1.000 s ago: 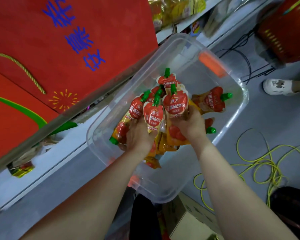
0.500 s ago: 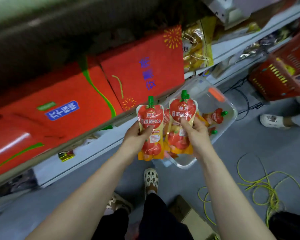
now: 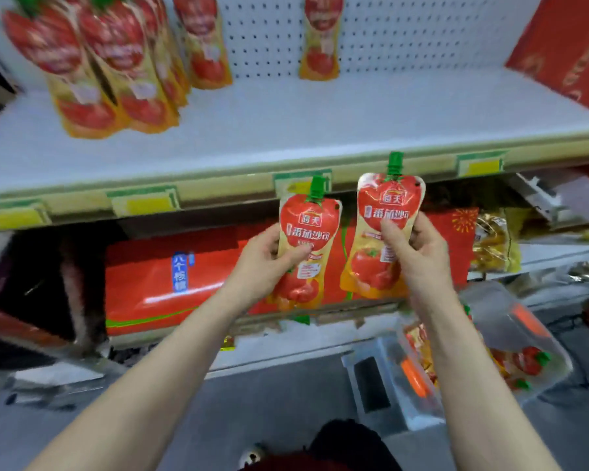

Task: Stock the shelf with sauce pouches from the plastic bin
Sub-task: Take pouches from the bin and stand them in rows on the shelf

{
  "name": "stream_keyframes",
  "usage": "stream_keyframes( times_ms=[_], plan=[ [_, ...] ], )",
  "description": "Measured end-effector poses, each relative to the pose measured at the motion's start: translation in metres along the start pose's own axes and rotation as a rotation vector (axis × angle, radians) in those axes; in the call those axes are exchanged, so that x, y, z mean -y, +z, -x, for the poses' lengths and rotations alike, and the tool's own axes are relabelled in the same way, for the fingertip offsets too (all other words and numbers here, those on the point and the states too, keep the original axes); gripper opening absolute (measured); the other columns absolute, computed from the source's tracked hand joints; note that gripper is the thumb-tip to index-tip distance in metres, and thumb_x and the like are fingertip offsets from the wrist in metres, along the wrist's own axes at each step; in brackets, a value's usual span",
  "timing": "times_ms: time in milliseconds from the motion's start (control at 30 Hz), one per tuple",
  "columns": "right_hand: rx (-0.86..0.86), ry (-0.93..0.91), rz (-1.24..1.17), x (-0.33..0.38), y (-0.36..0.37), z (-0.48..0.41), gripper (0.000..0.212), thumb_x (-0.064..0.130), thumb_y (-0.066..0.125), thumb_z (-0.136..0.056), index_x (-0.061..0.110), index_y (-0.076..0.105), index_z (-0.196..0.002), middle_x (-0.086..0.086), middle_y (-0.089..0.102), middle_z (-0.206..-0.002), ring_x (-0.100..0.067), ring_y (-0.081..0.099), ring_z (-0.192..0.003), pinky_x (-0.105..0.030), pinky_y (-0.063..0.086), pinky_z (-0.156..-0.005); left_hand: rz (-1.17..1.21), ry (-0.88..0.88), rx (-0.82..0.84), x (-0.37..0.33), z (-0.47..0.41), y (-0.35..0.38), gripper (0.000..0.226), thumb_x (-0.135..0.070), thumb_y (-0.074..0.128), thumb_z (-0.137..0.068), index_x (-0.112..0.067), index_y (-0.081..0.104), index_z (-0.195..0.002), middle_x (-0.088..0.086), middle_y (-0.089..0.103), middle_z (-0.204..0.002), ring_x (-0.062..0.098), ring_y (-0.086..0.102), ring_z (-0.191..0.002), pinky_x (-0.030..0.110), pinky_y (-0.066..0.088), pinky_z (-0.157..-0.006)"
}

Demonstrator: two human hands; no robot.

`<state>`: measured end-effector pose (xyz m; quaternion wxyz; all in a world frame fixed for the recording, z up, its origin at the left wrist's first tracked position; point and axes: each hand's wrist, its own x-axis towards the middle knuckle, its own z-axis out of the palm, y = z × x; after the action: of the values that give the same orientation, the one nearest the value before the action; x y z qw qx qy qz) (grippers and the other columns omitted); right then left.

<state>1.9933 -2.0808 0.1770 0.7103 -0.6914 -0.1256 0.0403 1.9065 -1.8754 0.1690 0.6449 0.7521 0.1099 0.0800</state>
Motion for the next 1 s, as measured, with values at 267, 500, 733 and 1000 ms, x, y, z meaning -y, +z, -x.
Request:
stream_keyframes(
  times_ms=[267, 500, 733, 1000],
  plan=[
    [0.183, -0.183, 0.006, 0.095, 0.112, -0.058, 0.005, 0.024, 0.058, -0.098, 0.021, 0.063, -0.097, 0.009, 0.074, -0.085, -0.005, 0.069, -0.080, -0.027, 0.054, -0.073, 0.107, 0.200, -0.273, -0.071, 0.000, -0.097, 0.016, -0.015, 0.068, -0.087, -0.019, 0.066, -0.102, -0.004, 0.074, -0.090, 0.007, 0.069, -0.084, 0.026, 0.056, -0.077],
    [0.322, -0.217, 0.077, 0.142, 0.185, -0.139, 0.010, 0.016, 0.068, -0.091, 0.016, 0.072, -0.100, 0.004, 0.075, -0.089, -0.003, 0.071, -0.079, -0.019, 0.055, -0.067, 0.176, 0.323, -0.512, -0.102, -0.035, -0.165, 0.017, -0.011, 0.067, -0.087, -0.018, 0.066, -0.102, -0.013, 0.073, -0.086, -0.003, 0.067, -0.081, 0.015, 0.051, -0.069],
    [0.357, -0.080, 0.129, 0.118, 0.237, -0.245, 0.009, 0.012, 0.064, -0.094, 0.012, 0.069, -0.101, -0.002, 0.072, -0.091, -0.015, 0.071, -0.080, -0.035, 0.060, -0.072, 0.230, 0.262, -0.603, -0.094, -0.080, -0.191, 0.017, -0.014, 0.068, -0.087, -0.019, 0.066, -0.103, -0.002, 0.075, -0.096, 0.014, 0.071, -0.092, 0.029, 0.057, -0.077],
    [0.304, -0.053, 0.204, 0.088, 0.291, -0.325, 0.001, 0.021, 0.068, -0.090, 0.020, 0.068, -0.091, -0.004, 0.073, -0.096, -0.025, 0.071, -0.090, -0.051, 0.058, -0.086, 0.250, 0.220, -0.630, -0.089, -0.122, -0.184, 0.025, -0.010, 0.069, -0.085, -0.017, 0.065, -0.108, -0.004, 0.074, -0.097, 0.008, 0.071, -0.091, 0.018, 0.055, -0.072]
  ],
)
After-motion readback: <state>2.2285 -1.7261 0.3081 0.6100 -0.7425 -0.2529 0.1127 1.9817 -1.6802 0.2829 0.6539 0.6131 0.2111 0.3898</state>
